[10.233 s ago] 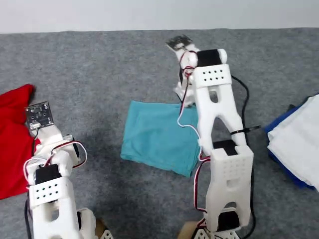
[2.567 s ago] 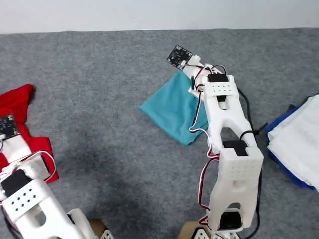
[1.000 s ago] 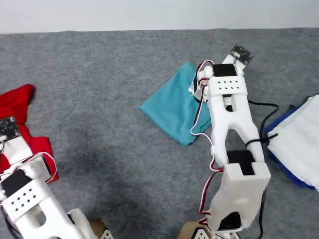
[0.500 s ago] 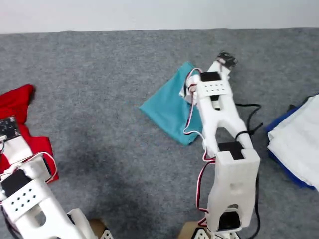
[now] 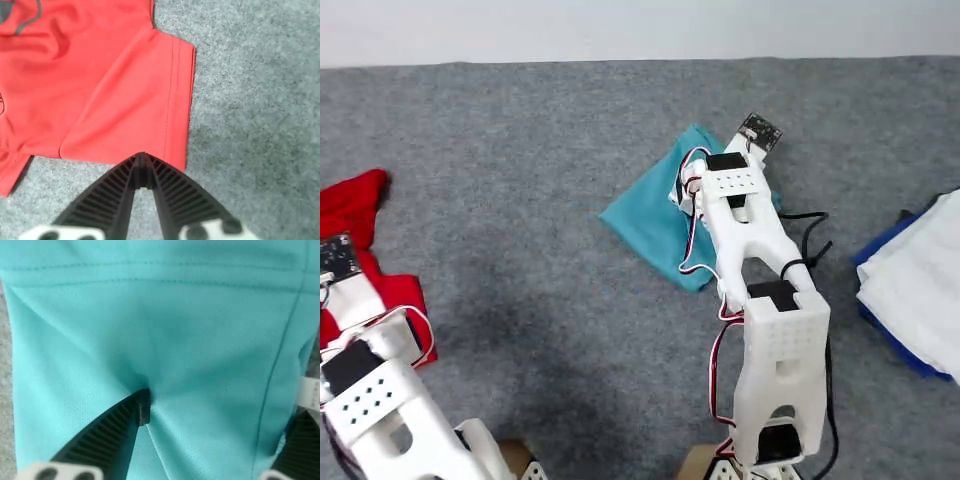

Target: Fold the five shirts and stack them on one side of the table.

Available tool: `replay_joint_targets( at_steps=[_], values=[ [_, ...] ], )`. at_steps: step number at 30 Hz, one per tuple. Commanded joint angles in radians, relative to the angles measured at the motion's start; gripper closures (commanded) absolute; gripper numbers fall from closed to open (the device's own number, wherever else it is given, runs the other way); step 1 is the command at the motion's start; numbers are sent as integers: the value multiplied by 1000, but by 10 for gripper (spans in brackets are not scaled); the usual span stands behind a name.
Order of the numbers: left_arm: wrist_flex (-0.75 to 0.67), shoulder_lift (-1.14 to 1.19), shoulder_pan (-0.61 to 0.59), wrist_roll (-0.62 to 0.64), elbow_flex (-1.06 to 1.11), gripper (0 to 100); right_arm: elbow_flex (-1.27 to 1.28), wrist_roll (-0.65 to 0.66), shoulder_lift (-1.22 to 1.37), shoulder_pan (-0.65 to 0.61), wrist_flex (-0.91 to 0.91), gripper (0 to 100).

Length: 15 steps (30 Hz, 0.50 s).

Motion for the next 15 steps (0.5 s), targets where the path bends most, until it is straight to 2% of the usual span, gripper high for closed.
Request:
replay_joint_targets(
  at_steps=[1,7,15],
  values=[
    [-2,-20,0,-9,-15,998,-23,-11,-12,-10,-12,615],
    [-2,-20,0,-9,-15,998,-21,-6,-12,-4,-25,837],
    [2,-20,0,-9,-19,998,-21,-3,-21,8,-24,988]
  ],
)
